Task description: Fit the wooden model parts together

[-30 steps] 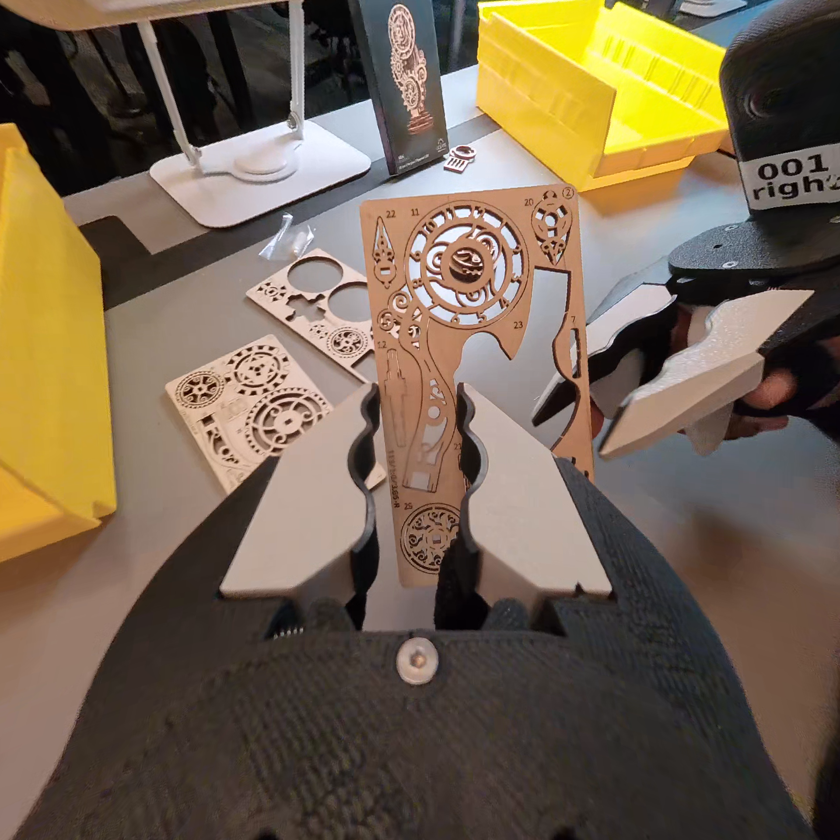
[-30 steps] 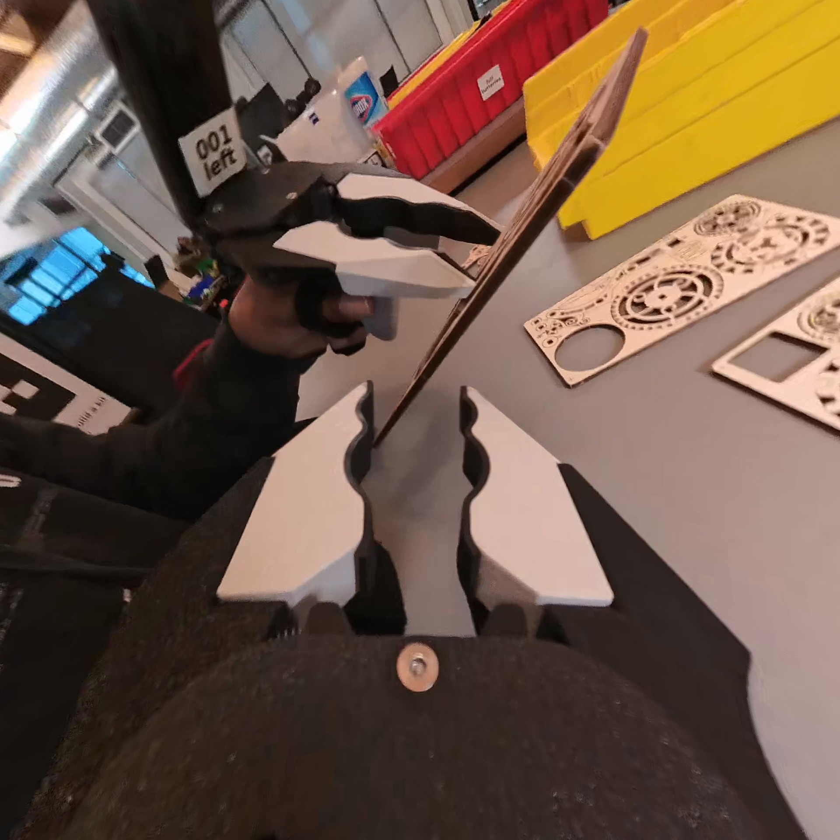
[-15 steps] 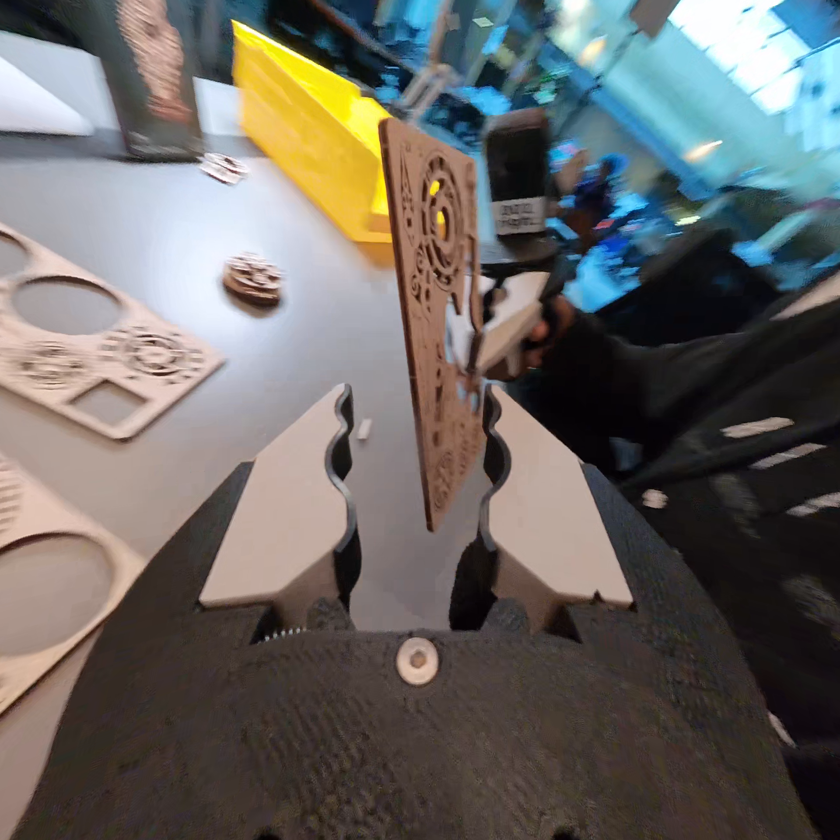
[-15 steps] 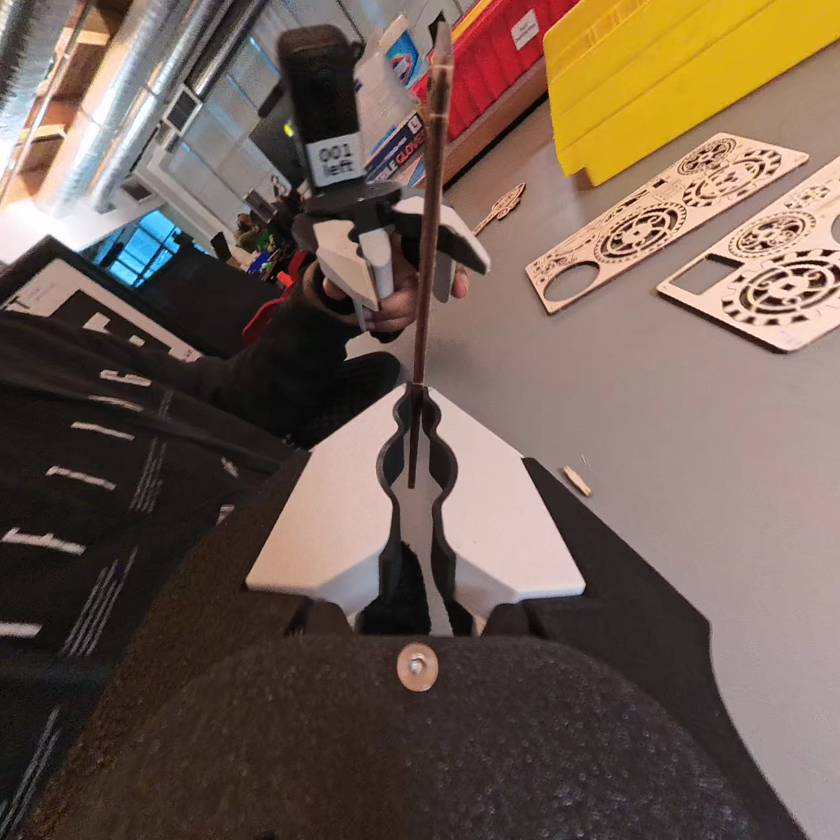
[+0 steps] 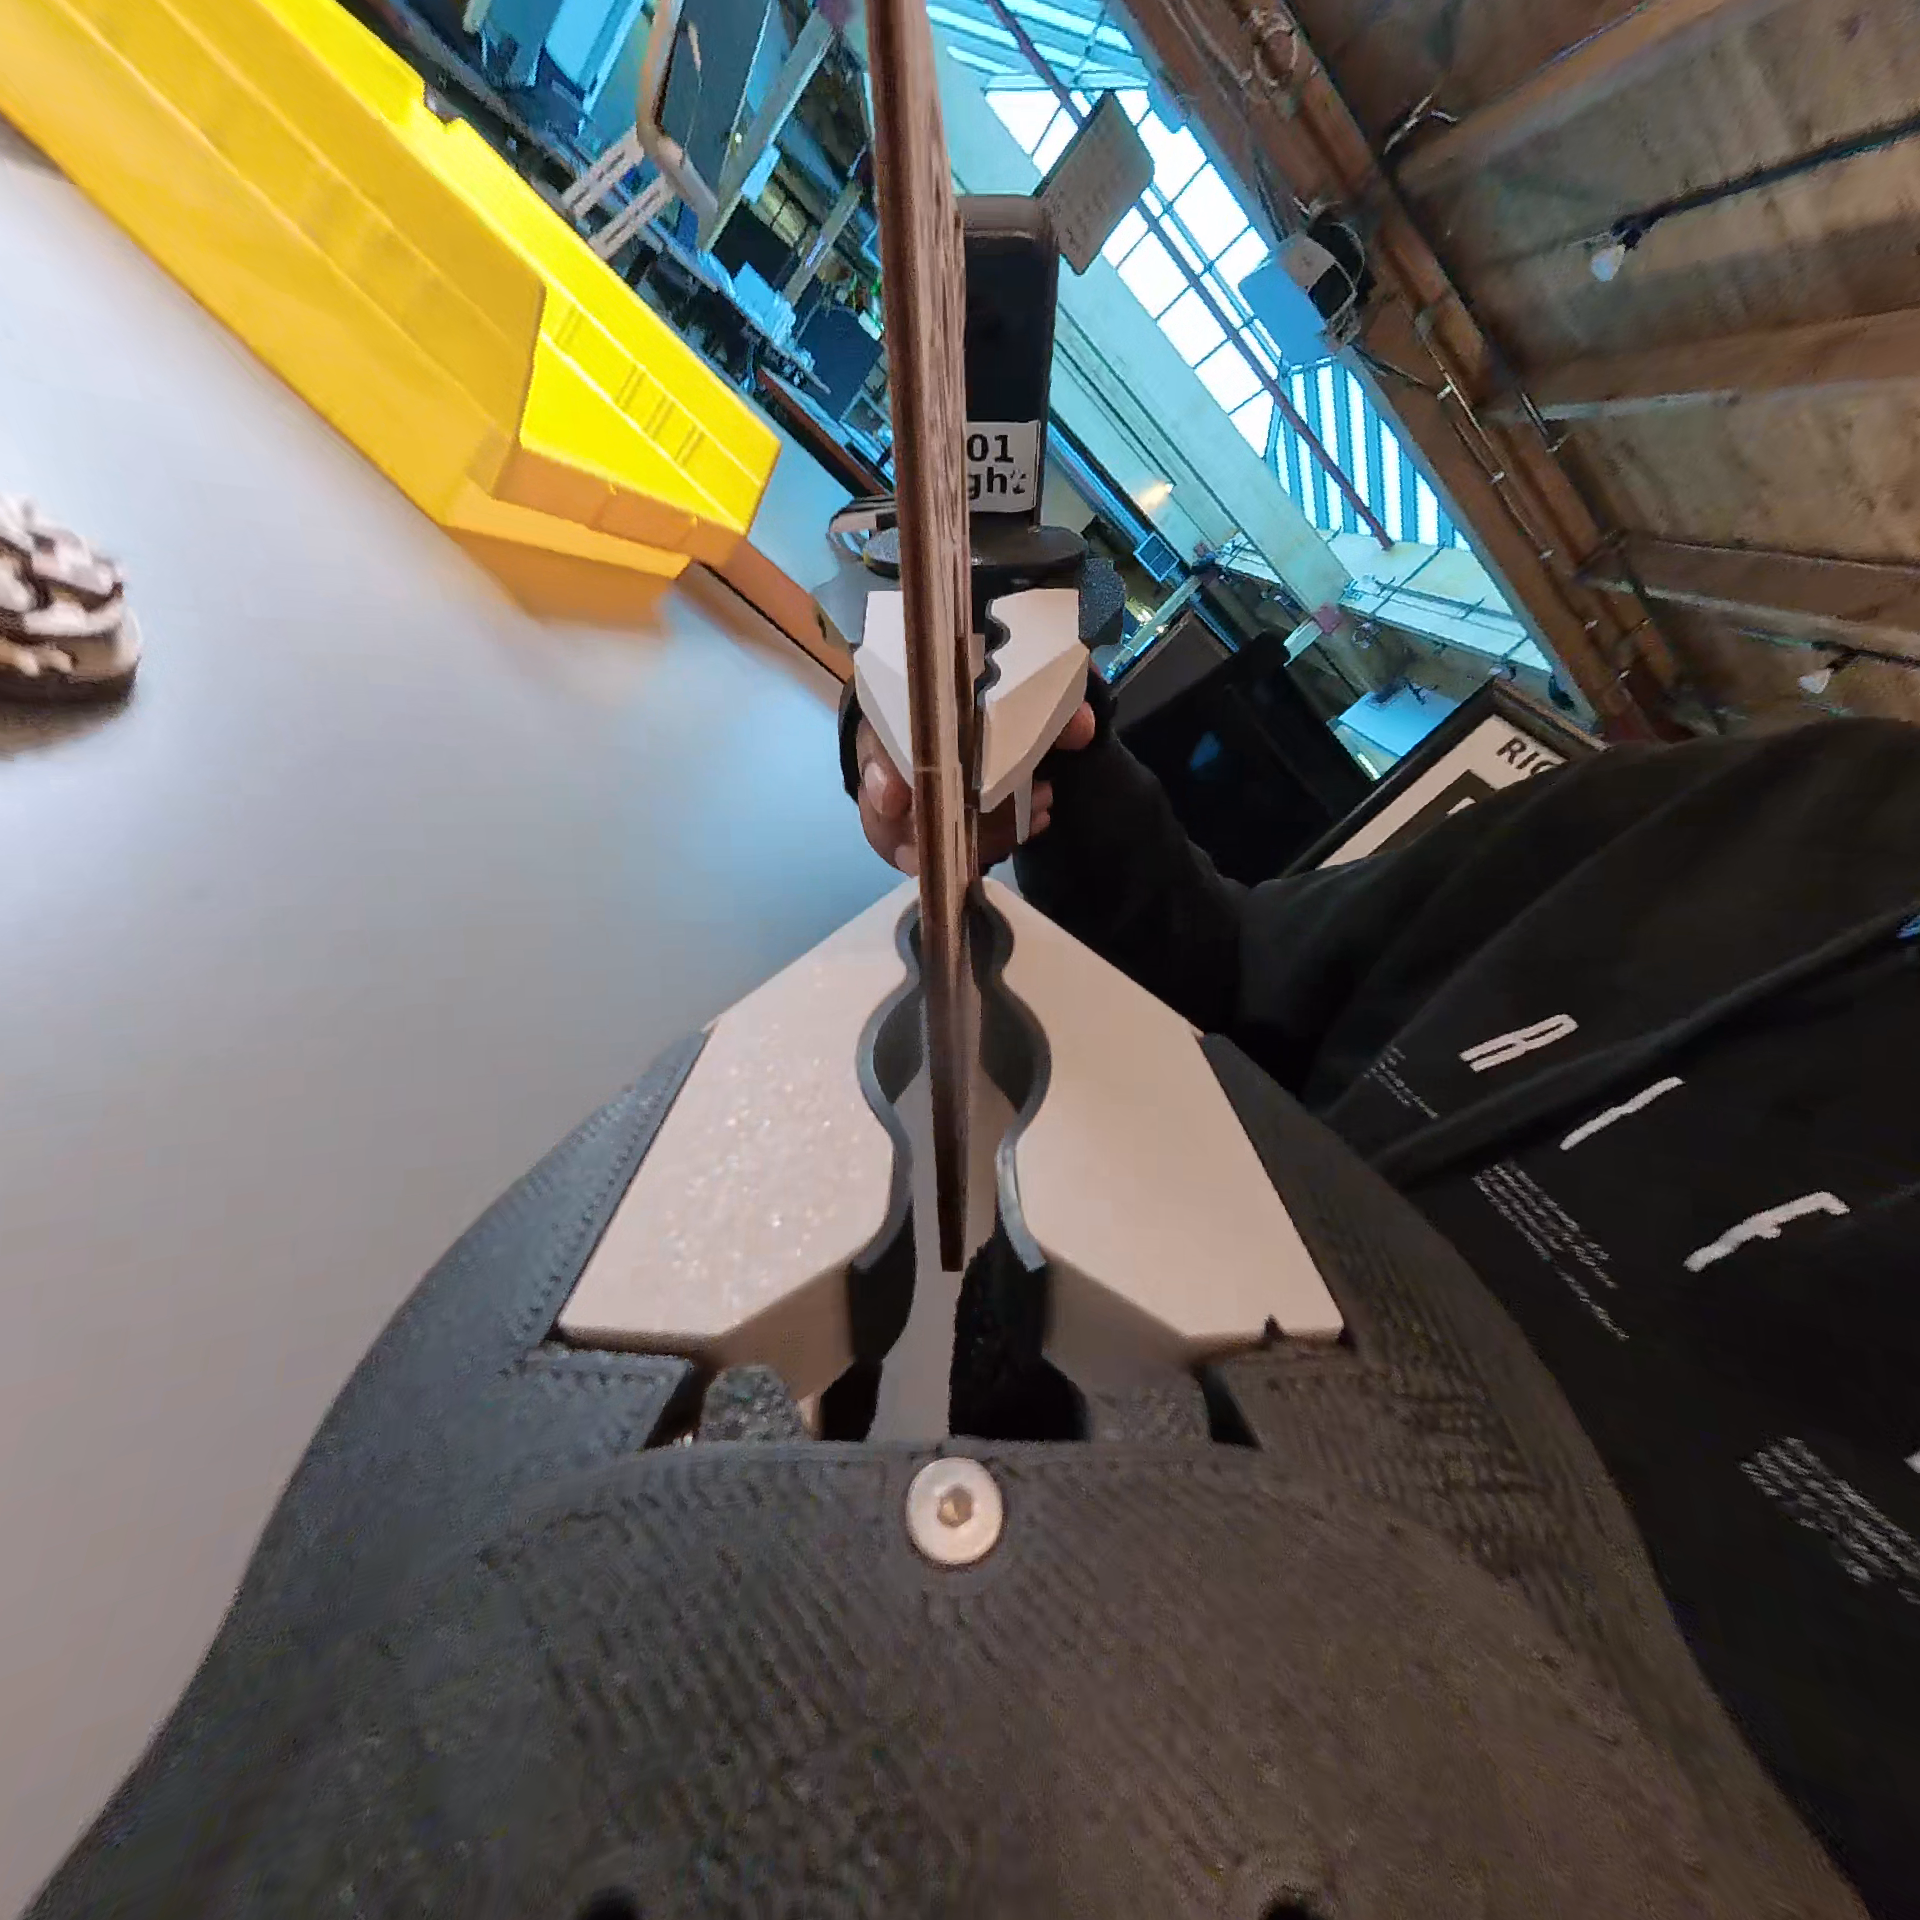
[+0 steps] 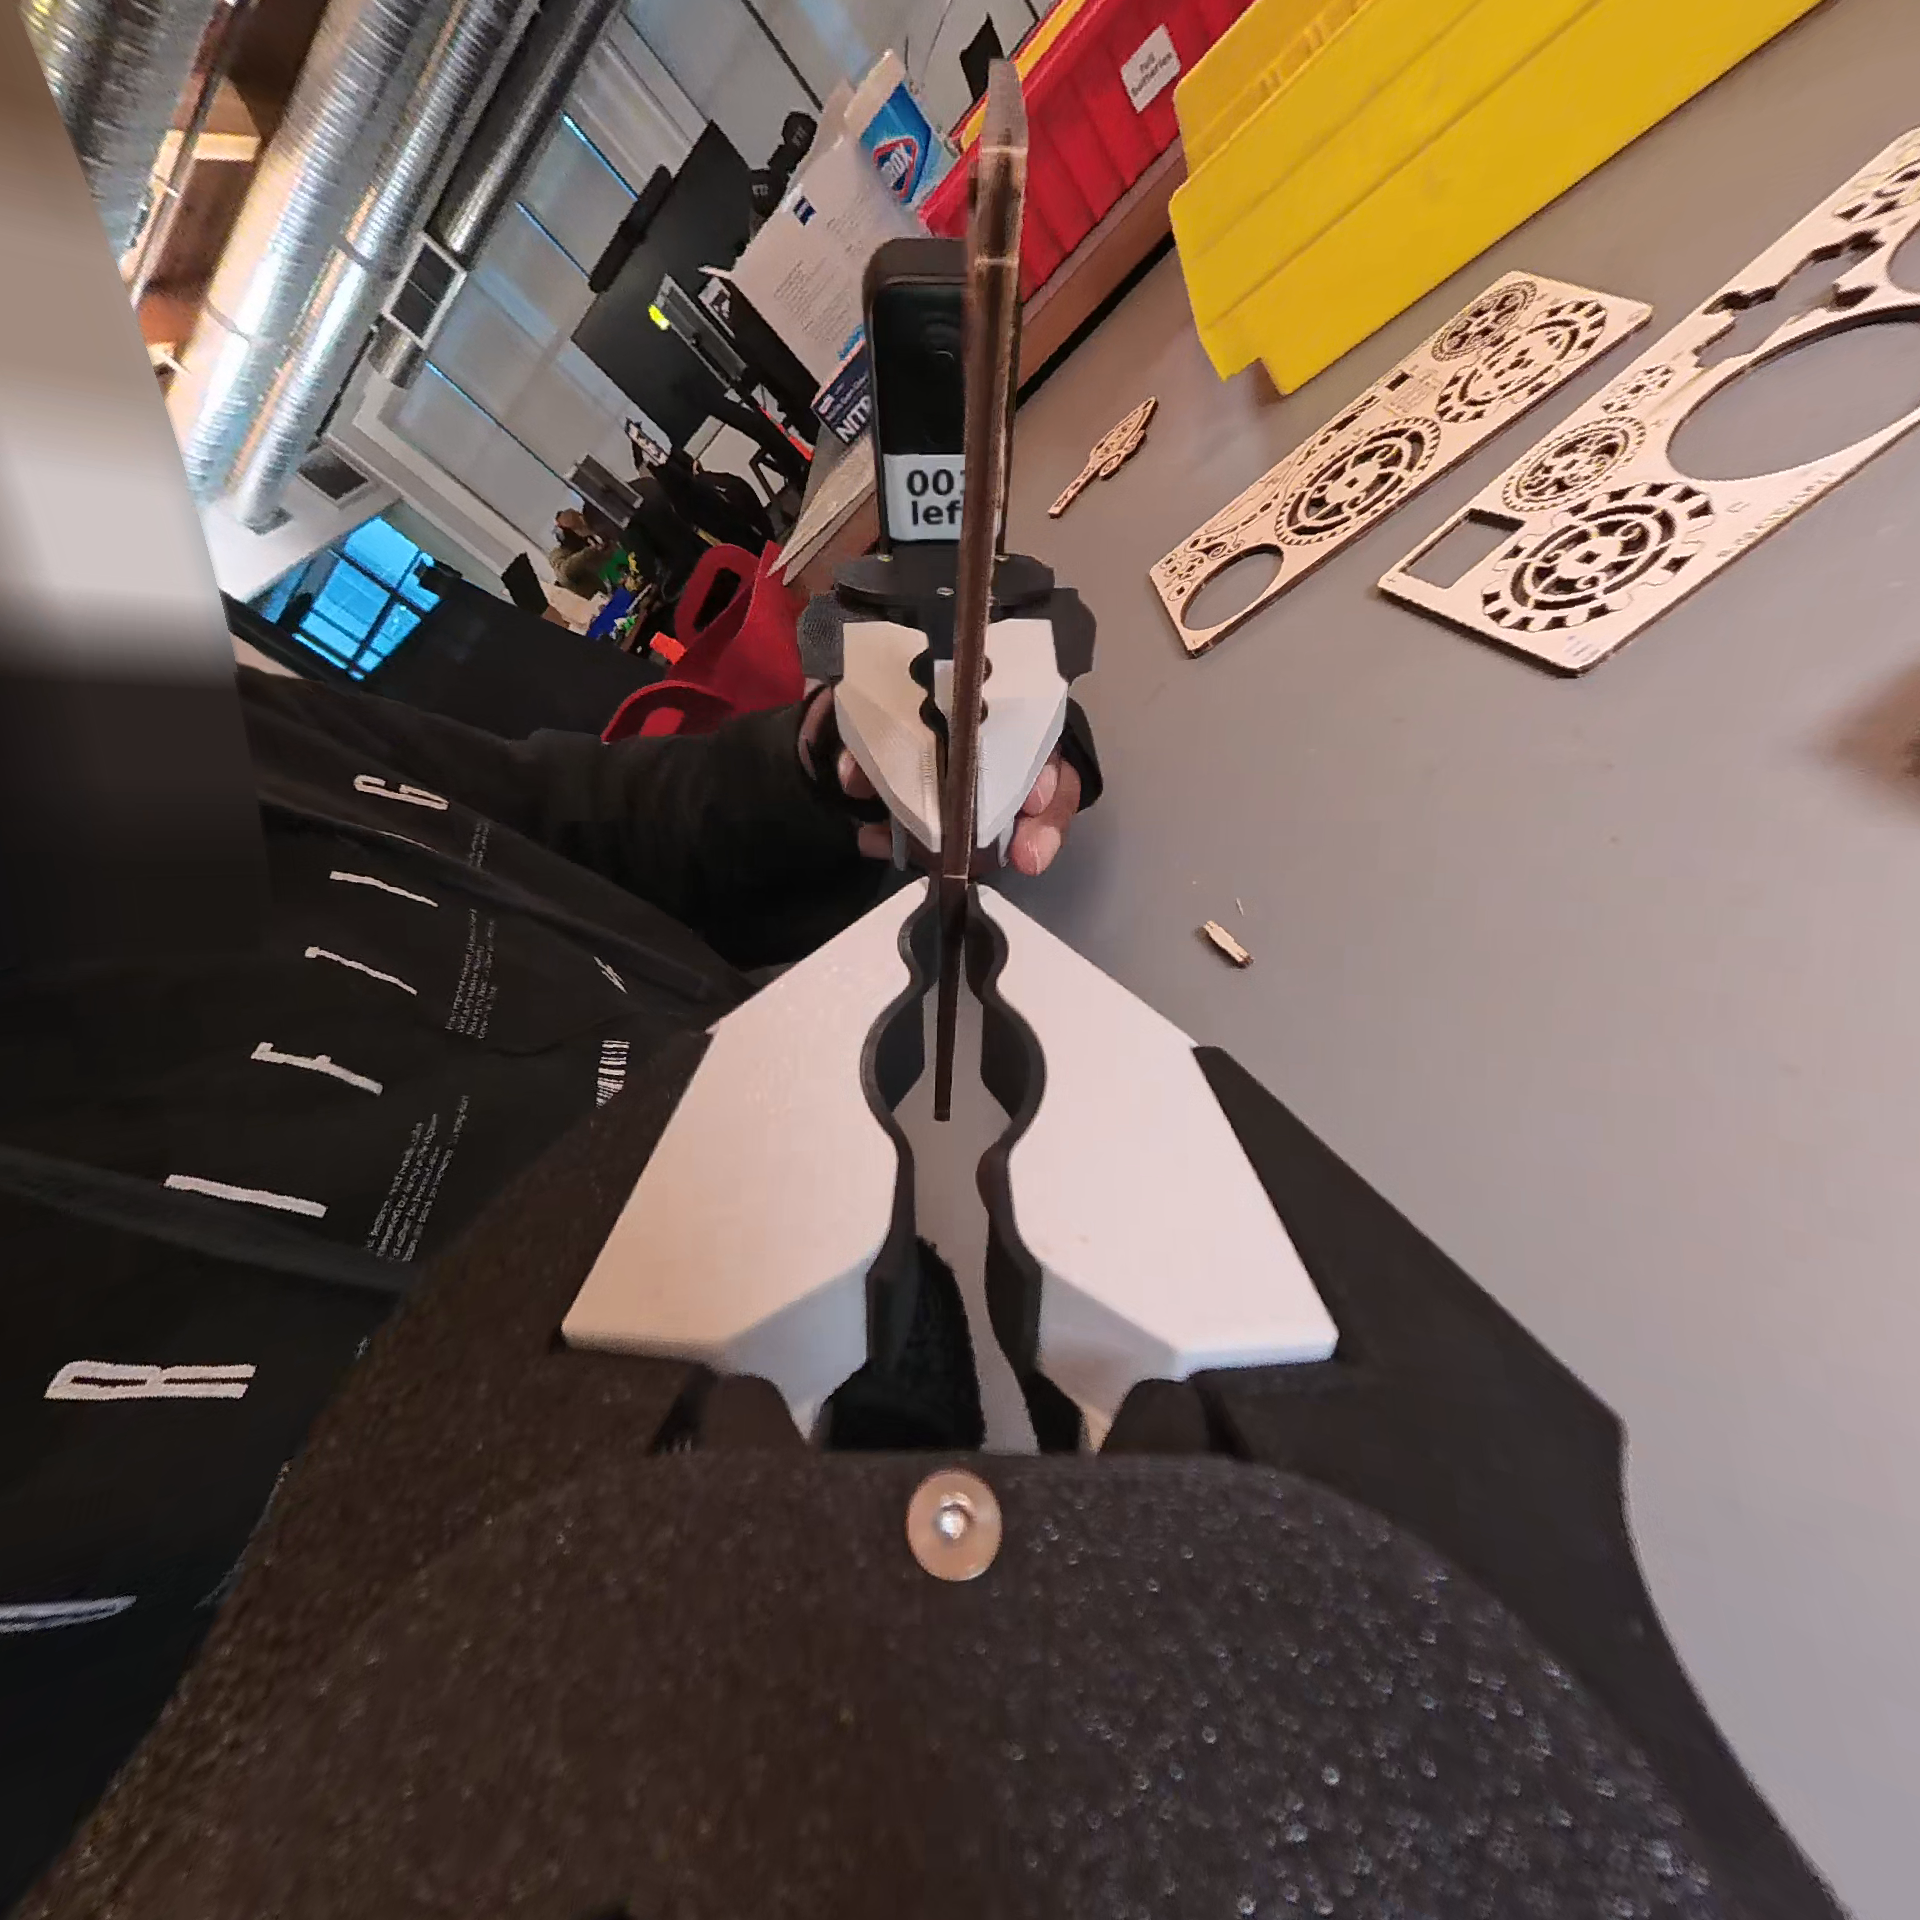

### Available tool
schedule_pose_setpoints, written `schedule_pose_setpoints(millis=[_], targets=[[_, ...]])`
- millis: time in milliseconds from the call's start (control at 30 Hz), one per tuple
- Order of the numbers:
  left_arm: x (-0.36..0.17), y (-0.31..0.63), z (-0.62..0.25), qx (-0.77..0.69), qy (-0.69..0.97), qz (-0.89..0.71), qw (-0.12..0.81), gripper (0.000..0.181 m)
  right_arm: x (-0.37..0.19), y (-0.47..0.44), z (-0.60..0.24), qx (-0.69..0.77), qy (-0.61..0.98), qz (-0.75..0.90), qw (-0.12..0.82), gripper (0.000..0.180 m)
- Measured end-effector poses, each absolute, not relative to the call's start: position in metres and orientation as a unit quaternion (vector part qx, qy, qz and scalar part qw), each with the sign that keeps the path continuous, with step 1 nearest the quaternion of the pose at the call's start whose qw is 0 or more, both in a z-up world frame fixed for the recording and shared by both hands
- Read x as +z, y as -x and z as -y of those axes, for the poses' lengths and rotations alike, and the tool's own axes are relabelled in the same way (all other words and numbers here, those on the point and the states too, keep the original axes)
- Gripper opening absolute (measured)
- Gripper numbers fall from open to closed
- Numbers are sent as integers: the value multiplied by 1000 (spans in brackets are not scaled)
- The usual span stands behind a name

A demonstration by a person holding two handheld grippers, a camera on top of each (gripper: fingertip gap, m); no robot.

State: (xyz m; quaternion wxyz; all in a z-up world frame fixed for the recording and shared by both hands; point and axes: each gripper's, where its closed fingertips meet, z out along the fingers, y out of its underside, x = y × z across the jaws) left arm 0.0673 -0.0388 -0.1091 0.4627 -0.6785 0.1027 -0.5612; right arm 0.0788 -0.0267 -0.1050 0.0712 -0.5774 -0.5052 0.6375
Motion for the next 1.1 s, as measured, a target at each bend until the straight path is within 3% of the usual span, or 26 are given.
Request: schedule_pose_setpoints(millis=[200,700,1100], targets=[[-101,-78,39,-526,655,-166,516,3,-98,-89,24,627,547,549,83,0],[-128,-70,51,-503,704,-163,474,2,-117,-91,25,597,537,593,57,0],[-128,-66,50,-478,710,-167,489,2,-108,-81,22,636,498,580,109,5]])
